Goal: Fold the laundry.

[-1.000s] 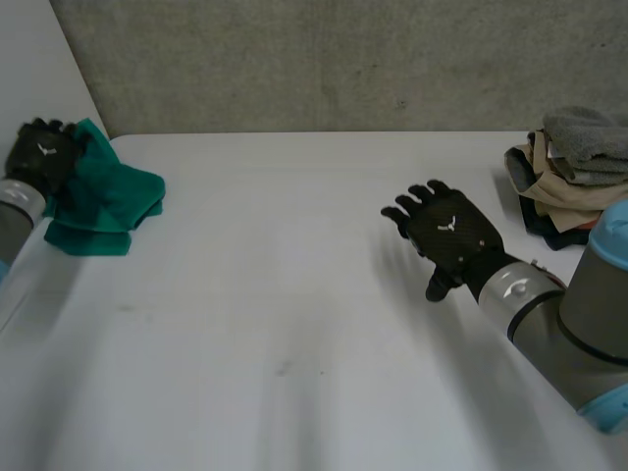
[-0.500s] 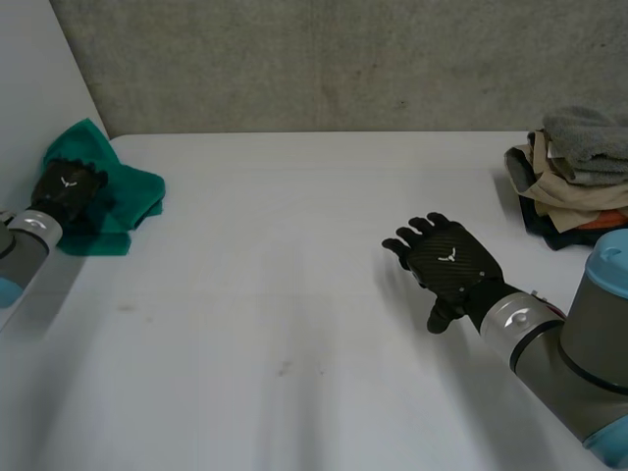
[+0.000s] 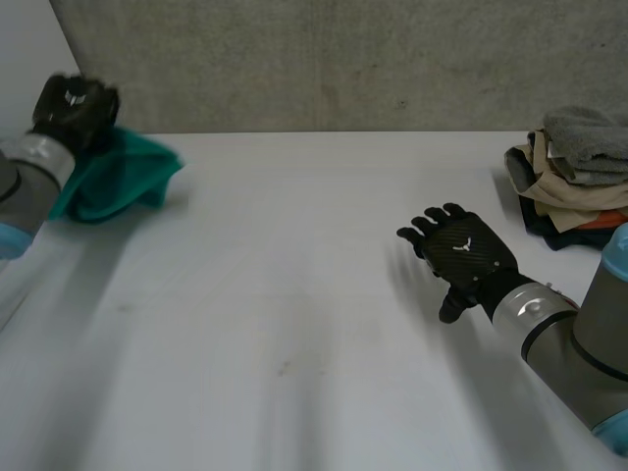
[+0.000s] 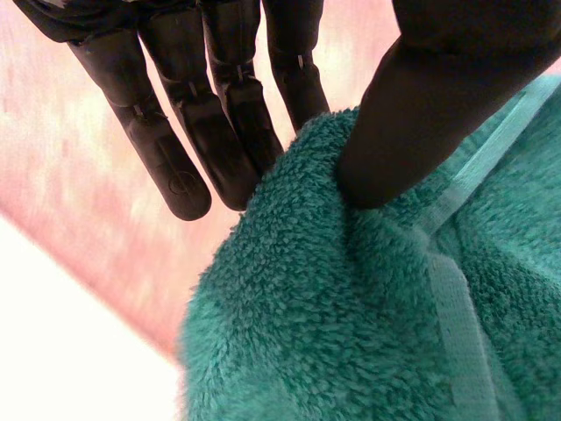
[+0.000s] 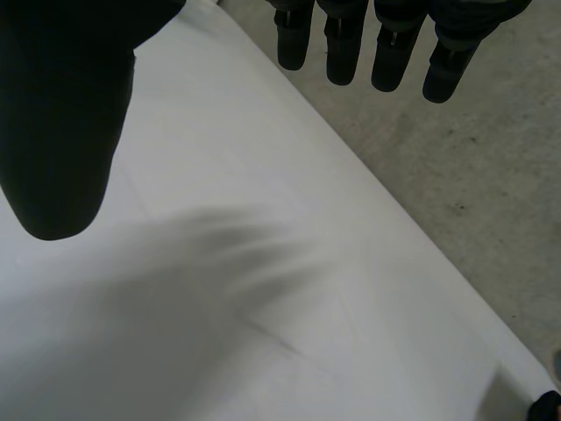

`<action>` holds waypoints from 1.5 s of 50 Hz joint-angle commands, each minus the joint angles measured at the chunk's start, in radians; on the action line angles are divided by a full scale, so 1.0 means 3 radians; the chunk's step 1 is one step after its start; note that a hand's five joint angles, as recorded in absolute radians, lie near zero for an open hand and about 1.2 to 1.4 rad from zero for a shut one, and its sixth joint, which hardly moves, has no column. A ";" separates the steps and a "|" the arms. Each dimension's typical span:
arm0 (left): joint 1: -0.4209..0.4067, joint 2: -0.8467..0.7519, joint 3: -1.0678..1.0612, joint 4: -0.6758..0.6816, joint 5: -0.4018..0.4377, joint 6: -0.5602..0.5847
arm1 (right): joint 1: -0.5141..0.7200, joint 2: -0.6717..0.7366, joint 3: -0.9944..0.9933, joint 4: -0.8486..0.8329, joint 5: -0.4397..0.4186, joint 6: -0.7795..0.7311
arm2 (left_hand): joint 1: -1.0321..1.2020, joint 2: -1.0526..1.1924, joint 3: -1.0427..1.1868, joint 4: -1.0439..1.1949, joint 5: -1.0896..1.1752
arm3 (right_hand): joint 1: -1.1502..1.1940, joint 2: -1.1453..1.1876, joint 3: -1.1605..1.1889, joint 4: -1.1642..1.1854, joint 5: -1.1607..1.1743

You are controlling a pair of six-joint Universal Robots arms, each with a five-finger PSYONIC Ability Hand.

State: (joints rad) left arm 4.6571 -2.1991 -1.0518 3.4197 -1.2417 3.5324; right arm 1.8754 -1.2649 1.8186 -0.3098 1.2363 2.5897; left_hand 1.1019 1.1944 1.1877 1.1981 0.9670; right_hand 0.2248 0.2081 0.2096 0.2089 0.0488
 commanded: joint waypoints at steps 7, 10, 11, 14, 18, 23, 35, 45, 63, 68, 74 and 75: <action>-0.1318 0.0817 -0.0973 -0.0001 -0.0028 -0.0945 | -0.0207 -0.0207 -0.0023 0.0010 0.0046 0.0090 | 0.0981 0.0673 0.0695 0.0661 0.0849 | -0.0168 -0.0112 -0.0117 -0.0114 -0.0163; -0.1773 0.0464 -0.0928 -0.0017 -0.0069 -0.0934 | -0.0258 -0.0207 -0.0028 0.0015 0.0118 0.0203 | 0.0981 0.0673 0.0695 0.0661 0.0849 | -0.0168 -0.0112 -0.0117 -0.0114 -0.0163; -0.1860 0.0372 -0.0902 -0.0017 -0.0099 -0.0934 | -0.0269 -0.0207 -0.0033 0.0015 0.0138 0.0229 | 0.0981 0.0673 0.0695 0.0661 0.0849 | -0.0168 -0.0112 -0.0117 -0.0114 -0.0163; -0.2086 0.0050 -0.0723 -0.0058 -0.0263 -0.0934 | -0.0294 -0.0207 -0.0059 0.0025 0.0194 0.0295 | 0.0808 0.0500 0.0522 0.0488 0.0676 | -0.0168 -0.0112 -0.0117 -0.0114 -0.0163; -0.2142 -0.0104 -0.0651 -0.0262 -0.0417 -0.0914 | -0.0335 -0.0207 -0.0110 0.0046 0.0230 0.0397 | -0.2450 -0.2758 -0.2736 -0.2770 -0.2582 | -0.0168 -0.0112 -0.0117 -0.0114 -0.0163; -0.2132 0.0217 -0.0697 -0.0451 -0.0437 -0.0919 | -0.0407 -0.0217 -0.0207 0.0224 0.0231 0.0581 | -0.2707 -0.3015 -0.2993 -0.3027 -0.2839 | -0.0168 -0.0112 -0.0117 -0.0114 -0.0163; -0.1120 0.1000 -0.1234 -0.0426 -0.0340 -0.0388 | -0.0366 -0.0304 -0.0504 0.1559 0.0154 0.0566 | -0.2462 -0.2770 -0.2748 -0.2783 -0.2594 | -0.0168 -0.0112 -0.0117 -0.0114 -0.0163; -0.0578 0.0061 -0.0786 -0.0615 0.0538 0.0716 | 0.0012 -0.0176 -0.0233 0.1172 0.0159 0.0617 | -0.2462 -0.2770 -0.2748 -0.2783 -0.2594 | -0.0168 -0.0112 -0.0117 -0.0114 -0.0163; -0.0859 -0.0912 0.0019 -0.0676 0.0821 0.0855 | 0.0304 0.0468 -0.0258 0.0261 0.0532 0.0761 | -0.0685 -0.0993 -0.0971 -0.1006 -0.0817 | 0.1196 0.1252 0.1247 0.1249 0.1201; -0.0859 -0.0917 0.0060 -0.0651 0.0693 0.0866 | 0.0304 0.0570 -0.0335 0.0204 0.0522 0.0720 | 0.0979 0.0671 0.0693 0.0659 0.0847 | 0.1804 0.1860 0.1855 0.1857 0.1809; -0.0864 -0.0785 0.0075 -0.0519 0.0244 0.0840 | 0.0309 0.0678 -0.0590 0.0204 0.0486 0.0730 | 0.0981 0.0673 0.0695 0.0661 0.0849 | 0.3905 0.3961 0.3956 0.3958 0.3910; -0.0854 -0.0754 0.0075 -0.0482 0.0223 0.0840 | 0.0309 0.0703 -0.0702 0.0230 0.0471 0.0735 | 0.0981 0.0673 0.0695 0.0661 0.0849 | 0.3905 0.3961 0.3956 0.3958 0.3910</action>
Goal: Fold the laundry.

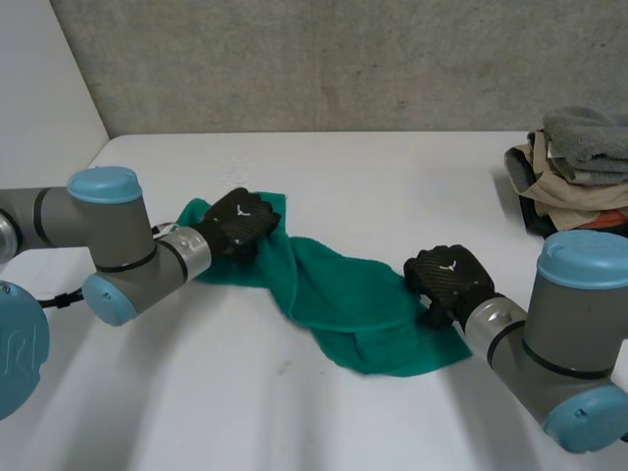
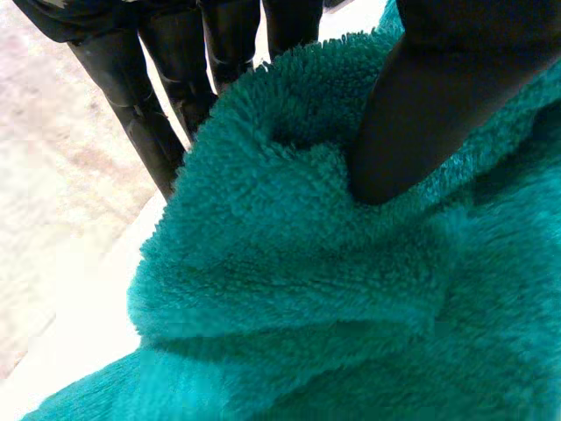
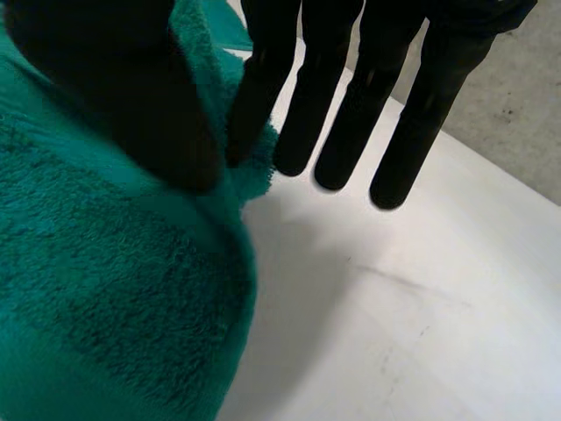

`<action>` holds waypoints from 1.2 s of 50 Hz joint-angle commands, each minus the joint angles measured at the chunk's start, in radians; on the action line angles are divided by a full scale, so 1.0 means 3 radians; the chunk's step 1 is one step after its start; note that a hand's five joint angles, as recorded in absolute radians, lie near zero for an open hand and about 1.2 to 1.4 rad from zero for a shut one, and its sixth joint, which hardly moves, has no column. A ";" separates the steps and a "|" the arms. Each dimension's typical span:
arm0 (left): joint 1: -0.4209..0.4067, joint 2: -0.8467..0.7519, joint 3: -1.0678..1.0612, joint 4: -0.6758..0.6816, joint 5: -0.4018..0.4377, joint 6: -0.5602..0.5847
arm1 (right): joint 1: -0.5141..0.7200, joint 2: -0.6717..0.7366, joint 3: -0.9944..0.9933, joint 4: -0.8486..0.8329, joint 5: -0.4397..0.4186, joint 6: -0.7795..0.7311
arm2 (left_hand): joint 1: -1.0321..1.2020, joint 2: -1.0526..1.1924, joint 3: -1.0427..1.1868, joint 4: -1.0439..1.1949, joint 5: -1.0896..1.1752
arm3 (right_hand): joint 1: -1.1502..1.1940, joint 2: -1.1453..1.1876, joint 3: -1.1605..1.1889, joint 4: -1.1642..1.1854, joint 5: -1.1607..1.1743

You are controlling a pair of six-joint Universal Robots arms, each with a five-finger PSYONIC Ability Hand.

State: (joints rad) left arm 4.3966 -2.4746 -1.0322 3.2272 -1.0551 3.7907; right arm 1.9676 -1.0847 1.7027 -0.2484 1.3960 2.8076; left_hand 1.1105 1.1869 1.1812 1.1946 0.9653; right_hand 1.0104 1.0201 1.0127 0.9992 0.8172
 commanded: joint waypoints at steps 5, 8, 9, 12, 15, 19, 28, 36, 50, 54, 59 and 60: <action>0.0020 0.0354 0.0239 0.0679 -0.0481 -0.0067 | 0.0027 0.0195 -0.0878 0.0025 -0.0046 -0.0007 | 0.0953 0.0698 0.0717 0.0672 0.0855 | 0.1286 0.1254 0.1279 0.1324 0.1348; -0.0011 0.0394 0.0474 0.1129 -0.0578 -0.0301 | 0.0012 0.0190 -0.1410 -0.0036 -0.0011 -0.0007 | 0.0953 0.0698 0.0717 0.0672 0.0855 | 0.1286 0.1254 0.1279 0.1324 0.1348; -0.0026 0.0415 0.0531 0.1237 -0.0635 -0.0394 | 0.0002 0.0195 -0.1563 -0.0066 0.0020 0.0004 | 0.0953 0.0698 0.0717 0.0672 0.0855 | 0.1286 0.1254 0.1279 0.1324 0.1348; -0.0052 0.0598 0.0654 0.1676 -0.0950 -0.0776 | 0.0012 0.0159 -0.2024 -0.0393 0.0189 0.0065 | 0.0953 0.0698 0.0717 0.0672 0.0855 | 0.1286 0.1254 0.1279 0.1324 0.1348; -0.0057 0.0823 0.0634 0.1928 -0.1192 -0.1033 | 0.0032 0.0026 -0.2168 -0.0935 0.0225 0.0141 | 0.0953 0.0698 0.0717 0.0672 0.0855 | 0.1286 0.1254 0.1279 0.1324 0.1348; -0.0067 0.1120 0.0358 0.2051 -0.1371 -0.1228 | 0.0048 -0.0056 -0.2143 -0.1360 0.0148 0.0229 | 0.0953 0.0698 0.0717 0.0672 0.0855 | 0.1286 0.1254 0.1279 0.1324 0.1348; -0.0297 0.1857 -0.1375 0.1750 -0.1407 -0.1141 | 0.0017 -0.0066 -0.1535 -0.0809 0.0061 0.0213 | 0.0953 0.0698 0.0717 0.0672 0.0855 | 0.1286 0.1254 0.1279 0.1324 0.1348; -0.0384 0.1872 -0.2546 0.1489 -0.1448 -0.0988 | 0.0012 0.0199 -0.0946 -0.0328 0.0051 -0.0011 | 0.0953 0.0698 0.0717 0.0672 0.0855 | 0.1286 0.1254 0.1279 0.1324 0.1348; -0.0625 0.2445 -0.2461 -0.0099 -0.1847 -0.0896 | 0.0012 0.0277 -0.0517 -0.0251 0.0051 -0.0544 | -0.2634 -0.2889 -0.2870 -0.2914 -0.2732 | 0.1286 0.1254 0.1279 0.1324 0.1348; -0.0609 0.2405 -0.2109 -0.0417 -0.1837 -0.0896 | 0.0012 0.0266 -0.0460 -0.0251 0.0046 -0.0544 | -0.2902 -0.3156 -0.3137 -0.3182 -0.3000 | 0.1286 0.1254 0.1279 0.1324 0.1348; -0.0528 0.2129 -0.1632 -0.0434 -0.1694 -0.0886 | 0.0012 0.0200 -0.0404 -0.0251 -0.0015 -0.0533 | -0.2843 -0.3098 -0.3079 -0.3124 -0.2941 | 0.1286 0.1254 0.1279 0.1324 0.1348; -0.0492 0.2042 -0.1551 -0.0434 -0.1638 -0.0886 | 0.0007 0.0185 -0.0389 -0.0251 -0.0041 -0.0533 | -0.2814 -0.3069 -0.3050 -0.3095 -0.2912 | 0.1286 0.1254 0.1279 0.1324 0.1348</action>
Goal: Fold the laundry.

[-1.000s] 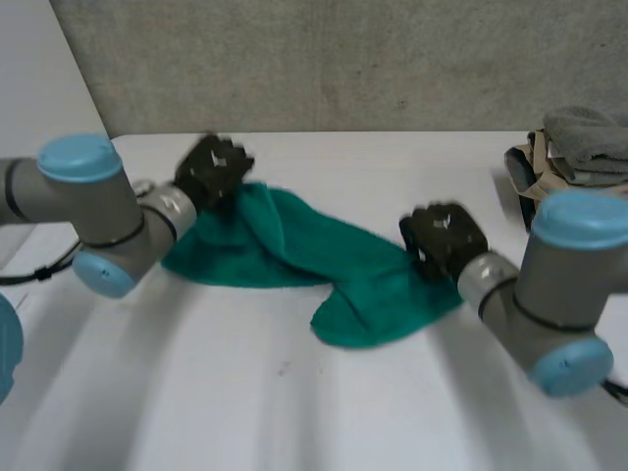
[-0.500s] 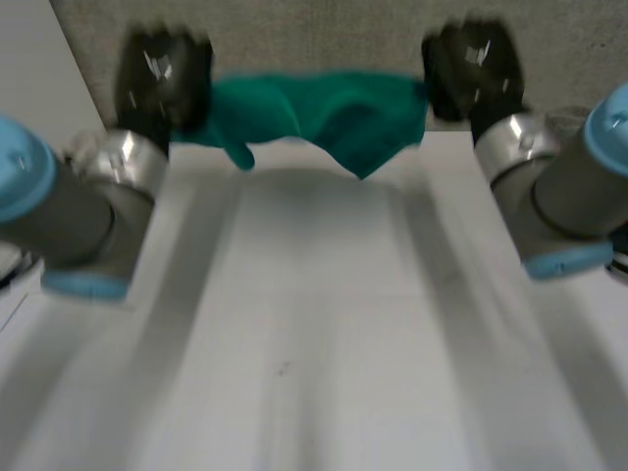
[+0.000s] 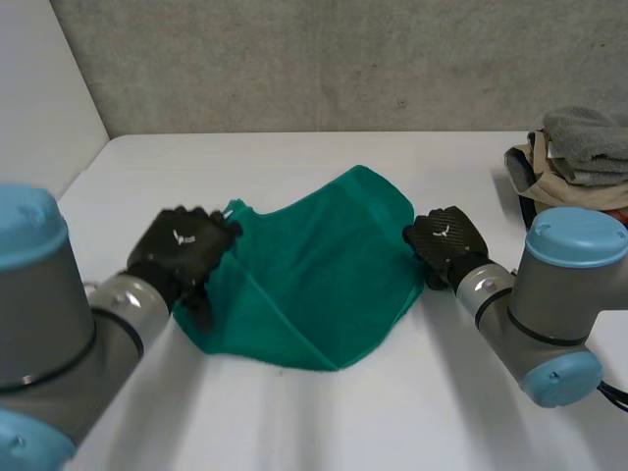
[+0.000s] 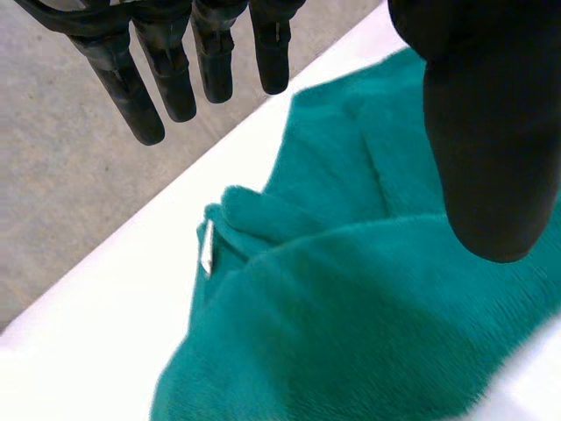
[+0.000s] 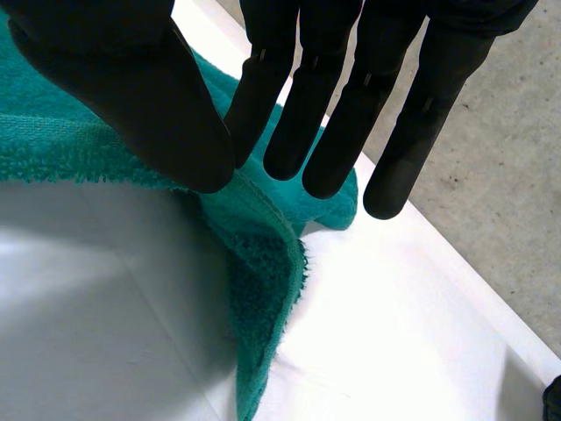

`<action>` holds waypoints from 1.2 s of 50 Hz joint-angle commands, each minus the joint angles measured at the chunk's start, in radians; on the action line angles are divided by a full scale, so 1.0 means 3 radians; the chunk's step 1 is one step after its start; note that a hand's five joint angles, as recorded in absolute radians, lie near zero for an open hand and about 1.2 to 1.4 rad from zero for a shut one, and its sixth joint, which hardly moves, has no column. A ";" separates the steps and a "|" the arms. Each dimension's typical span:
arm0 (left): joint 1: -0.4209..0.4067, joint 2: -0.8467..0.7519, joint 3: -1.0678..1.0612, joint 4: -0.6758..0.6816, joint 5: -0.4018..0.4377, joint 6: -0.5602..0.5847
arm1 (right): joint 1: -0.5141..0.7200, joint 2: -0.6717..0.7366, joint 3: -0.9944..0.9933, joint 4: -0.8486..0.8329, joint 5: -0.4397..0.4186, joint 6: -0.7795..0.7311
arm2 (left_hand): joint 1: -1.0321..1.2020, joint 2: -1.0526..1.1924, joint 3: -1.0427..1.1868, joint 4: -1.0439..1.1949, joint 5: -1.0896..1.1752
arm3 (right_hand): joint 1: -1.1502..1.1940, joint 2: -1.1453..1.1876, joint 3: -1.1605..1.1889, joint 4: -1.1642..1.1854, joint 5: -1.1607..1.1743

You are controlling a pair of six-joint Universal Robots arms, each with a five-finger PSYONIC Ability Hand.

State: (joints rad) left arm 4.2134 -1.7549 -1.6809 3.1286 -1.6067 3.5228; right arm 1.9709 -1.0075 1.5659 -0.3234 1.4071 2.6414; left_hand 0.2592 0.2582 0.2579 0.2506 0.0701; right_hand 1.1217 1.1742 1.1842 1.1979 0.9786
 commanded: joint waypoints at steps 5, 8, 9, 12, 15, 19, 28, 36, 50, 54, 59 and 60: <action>0.0323 -0.1031 0.1194 -0.0151 0.0620 0.0145 | -0.0009 -0.0093 0.0124 -0.0001 -0.0150 0.0036 | 0.0394 0.0397 0.0398 0.0423 0.0443 | 0.0915 0.0740 0.0707 0.0661 0.0810; 0.0349 -0.1354 0.1435 -0.0227 0.0687 0.0299 | -0.0009 -0.0103 0.0159 -0.0001 -0.0155 0.0041 | 0.0581 0.0584 0.0586 0.0610 0.0630 | 0.0915 0.0740 0.0707 0.0661 0.0810; 0.0354 -0.1502 0.1542 -0.0314 0.0687 0.0431 | -0.0014 -0.0103 0.0165 -0.0001 -0.0160 0.0036 | 0.0611 0.0614 0.0615 0.0639 0.0659 | 0.0915 0.0740 0.0707 0.0661 0.0810; 0.0380 -0.1646 0.1666 -0.0478 0.0692 0.0646 | -0.0014 -0.0103 0.0185 -0.0001 -0.0175 0.0021 | 0.0631 0.0634 0.0635 0.0659 0.0679 | 0.0915 0.0740 0.0707 0.0661 0.0810; 0.0426 -0.1774 0.1707 -0.0601 0.0733 0.0871 | -0.0014 -0.0113 0.0185 -0.0001 -0.0170 0.0011 | 0.0660 0.0663 0.0664 0.0688 0.0708 | 0.0915 0.0740 0.0707 0.0661 0.0810; 0.0472 -0.1917 0.1732 -0.0606 0.0738 0.0959 | -0.0014 -0.0108 0.0180 -0.0001 -0.0175 0.0011 | 0.1158 0.1161 0.1162 0.1186 0.1207 | 0.0915 0.0740 0.0707 0.0661 0.0810; 0.0446 -0.1694 0.1687 -0.0484 0.0692 0.0872 | -0.0019 -0.0139 0.0144 -0.0001 -0.0134 0.0011 | 0.3790 0.3793 0.3795 0.3819 0.3839 | 0.0915 0.0740 0.0707 0.0661 0.0810; 0.0456 -0.0718 0.1283 -0.0402 0.0687 0.0438 | -0.0106 -0.0573 0.0022 0.0448 -0.0124 -0.0117 | 0.3790 0.3793 0.3795 0.3819 0.3839 | 0.0915 0.0740 0.0707 0.0661 0.0810; 0.0998 0.0552 0.0536 -0.0447 0.0702 0.0447 | -0.0669 -0.1678 -0.0771 0.1947 -0.0078 -0.0772 | 0.3790 0.3793 0.3795 0.3819 0.3839 | 0.0915 0.0740 0.0707 0.0661 0.0810; 0.1060 0.0527 0.0368 -0.0417 0.0692 0.0452 | -0.0669 -0.1678 -0.0786 0.2090 -0.0088 -0.0787 | 0.3790 0.3793 0.3795 0.3819 0.3839 | 0.0915 0.0740 0.0707 0.0661 0.0810; 0.1075 0.0139 0.0346 -0.0315 0.0702 0.0524 | -0.0664 -0.1173 -0.0843 0.2213 -0.0083 -0.0863 | 0.3790 0.3793 0.3795 0.3819 0.3839 | 0.0915 0.0740 0.0707 0.0661 0.0810; 0.1075 0.0037 0.0357 -0.0294 0.0702 0.0549 | -0.0654 -0.0985 -0.0909 0.2238 -0.0073 -0.0945 | 0.3790 0.3793 0.3795 0.3819 0.3839 | 0.0915 0.0740 0.0707 0.0661 0.0810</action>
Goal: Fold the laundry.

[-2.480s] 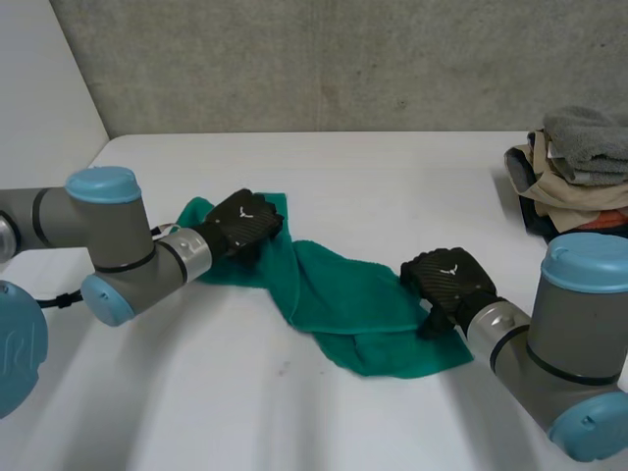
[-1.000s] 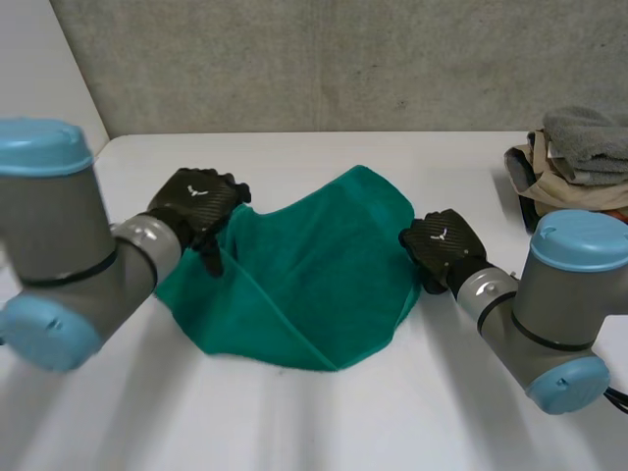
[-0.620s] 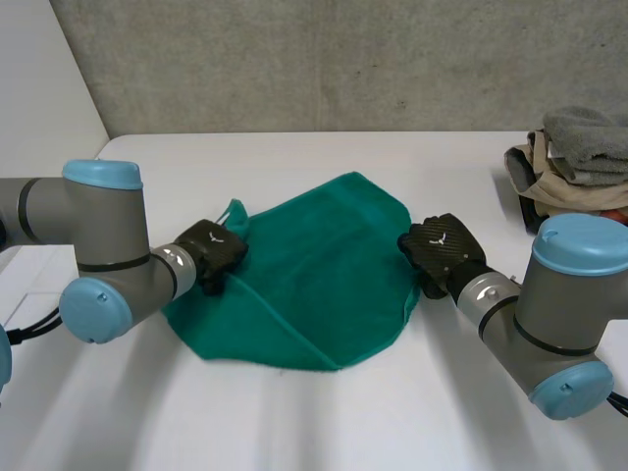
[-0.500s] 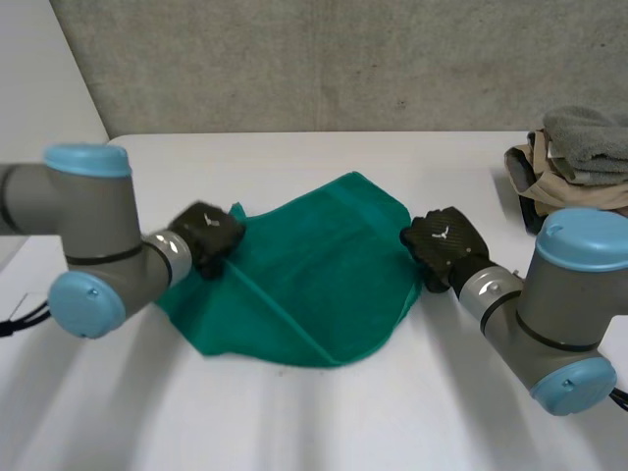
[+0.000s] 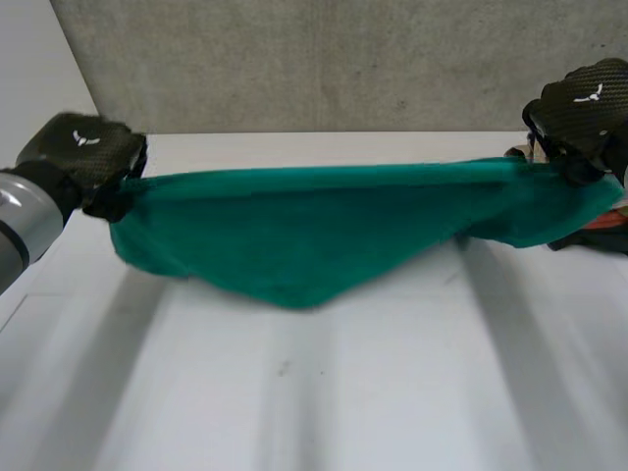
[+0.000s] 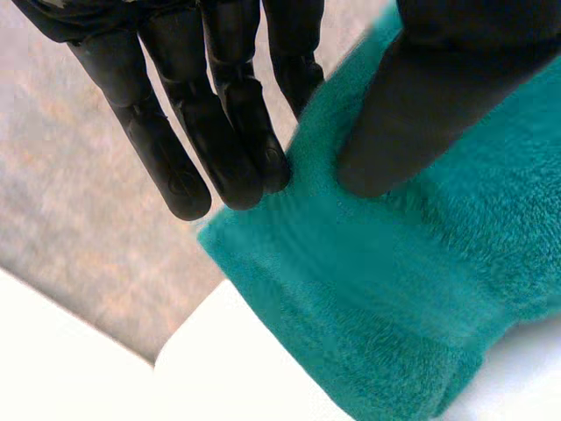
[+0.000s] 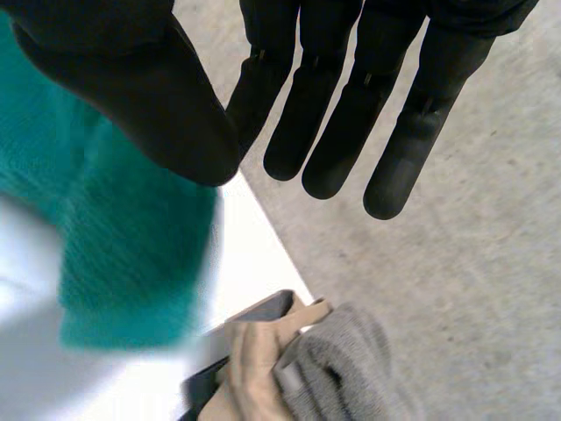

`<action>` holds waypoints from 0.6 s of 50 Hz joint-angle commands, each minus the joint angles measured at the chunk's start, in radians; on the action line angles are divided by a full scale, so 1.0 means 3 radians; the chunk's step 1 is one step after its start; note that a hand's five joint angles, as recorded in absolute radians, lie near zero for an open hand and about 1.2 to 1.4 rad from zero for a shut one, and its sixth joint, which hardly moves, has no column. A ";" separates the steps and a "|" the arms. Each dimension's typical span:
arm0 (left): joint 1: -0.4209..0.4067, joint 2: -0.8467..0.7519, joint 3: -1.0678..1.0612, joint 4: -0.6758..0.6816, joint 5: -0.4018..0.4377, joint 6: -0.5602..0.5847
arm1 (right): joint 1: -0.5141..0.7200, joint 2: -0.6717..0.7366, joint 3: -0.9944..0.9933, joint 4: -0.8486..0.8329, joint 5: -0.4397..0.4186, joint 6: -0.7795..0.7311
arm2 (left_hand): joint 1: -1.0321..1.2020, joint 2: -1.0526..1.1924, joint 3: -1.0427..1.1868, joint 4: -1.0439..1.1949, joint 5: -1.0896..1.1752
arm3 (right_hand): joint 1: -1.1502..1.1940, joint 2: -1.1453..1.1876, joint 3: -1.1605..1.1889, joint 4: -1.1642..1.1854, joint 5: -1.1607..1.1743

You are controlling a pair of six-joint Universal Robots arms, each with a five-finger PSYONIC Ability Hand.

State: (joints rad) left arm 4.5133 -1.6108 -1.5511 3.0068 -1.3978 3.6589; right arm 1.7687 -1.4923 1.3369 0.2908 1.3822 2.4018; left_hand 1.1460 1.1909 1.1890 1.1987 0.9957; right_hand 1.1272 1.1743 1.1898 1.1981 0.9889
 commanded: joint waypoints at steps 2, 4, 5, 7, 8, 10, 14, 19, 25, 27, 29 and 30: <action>0.0040 -0.0715 0.0041 0.0240 0.0011 0.0172 | 0.0051 0.0897 -0.0308 0.0201 0.0071 -0.0249 | 0.0834 0.0685 0.0691 0.0659 0.0754 | 0.0897 0.0740 0.0688 0.0660 0.0776; -0.0011 -0.0955 0.0266 0.0388 0.0001 0.0249 | 0.0071 0.1072 -0.0462 0.0186 0.0112 -0.0265 | 0.0834 0.0685 0.0691 0.0659 0.0754 | 0.0897 0.0740 0.0688 0.0660 0.0776; -0.0026 -0.1037 0.0373 0.0444 0.0006 0.0264 | 0.0087 0.1149 -0.0544 0.0176 0.0143 -0.0254 | 0.0834 0.0685 0.0691 0.0659 0.0754 | 0.0897 0.0740 0.0688 0.0660 0.0776; -0.0072 -0.1271 0.0725 0.0647 0.0006 0.0260 | 0.0133 0.1414 -0.0901 0.0095 0.0255 -0.0193 | 0.0834 0.0685 0.0691 0.0659 0.0754 | 0.0897 0.0740 0.0688 0.0660 0.0776; -0.0078 -0.1354 0.0889 0.0735 0.0001 0.0265 | 0.0148 0.1476 -0.1004 0.0054 0.0276 -0.0158 | 0.0834 0.0685 0.0691 0.0659 0.0754 | 0.0897 0.0740 0.0688 0.0660 0.0776; -0.0083 -0.1467 0.1170 0.0868 -0.0029 0.0249 | 0.0209 0.1671 -0.1362 -0.0171 0.0317 0.0036 | 0.0834 0.0685 0.0691 0.0659 0.0754 | 0.0897 0.0740 0.0688 0.0660 0.0776; -0.0190 -0.1682 0.1708 0.0996 -0.0126 0.0137 | 0.0240 0.1784 -0.1547 -0.0606 0.0358 0.0400 | 0.0834 0.0685 0.0691 0.0659 0.0754 | 0.0897 0.0740 0.0688 0.0660 0.0776; -0.0292 -0.1662 0.1571 0.0976 -0.0157 0.0127 | 0.0261 0.1718 -0.1358 -0.0693 0.0439 0.0625 | 0.0834 0.0685 0.0691 0.0659 0.0754 | -0.2670 -0.2827 -0.2879 -0.2906 -0.2791; -0.0415 -0.1258 0.0877 0.0976 -0.0168 0.0137 | 0.0312 0.1263 -0.0348 -0.0688 0.0501 0.1227 | 0.0834 0.0685 0.0691 0.0659 0.0754 | -0.3176 -0.3332 -0.3384 -0.3412 -0.3296; -0.0405 -0.1151 0.0739 0.0981 -0.0168 0.0117 | 0.0363 0.1206 -0.0070 -0.0703 0.0475 0.1351 | 0.0834 0.0685 0.0691 0.0659 0.0754 | -0.3176 -0.3332 -0.3384 -0.3412 -0.3296; -0.0390 -0.1048 0.0615 0.0991 -0.0168 0.0111 | 0.0429 0.1130 0.0308 -0.0724 0.0440 0.1489 | 0.0834 0.0685 0.0691 0.0659 0.0754 | -0.3176 -0.3332 -0.3384 -0.3412 -0.3296; -0.0385 -0.1028 0.0589 0.0991 -0.0168 0.0111 | 0.0445 0.1104 0.0395 -0.0719 0.0434 0.1515 | 0.0834 0.0685 0.0691 0.0659 0.0754 | -0.3176 -0.3332 -0.3384 -0.3412 -0.3296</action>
State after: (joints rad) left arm 4.3912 -2.0070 -1.2562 3.3010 -1.4503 3.6970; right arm 1.8659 -1.0961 1.2076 0.0757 1.5290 2.7577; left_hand 1.1460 1.1954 1.1929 1.1989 0.9992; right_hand 0.2252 0.2075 0.2093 0.2085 0.0482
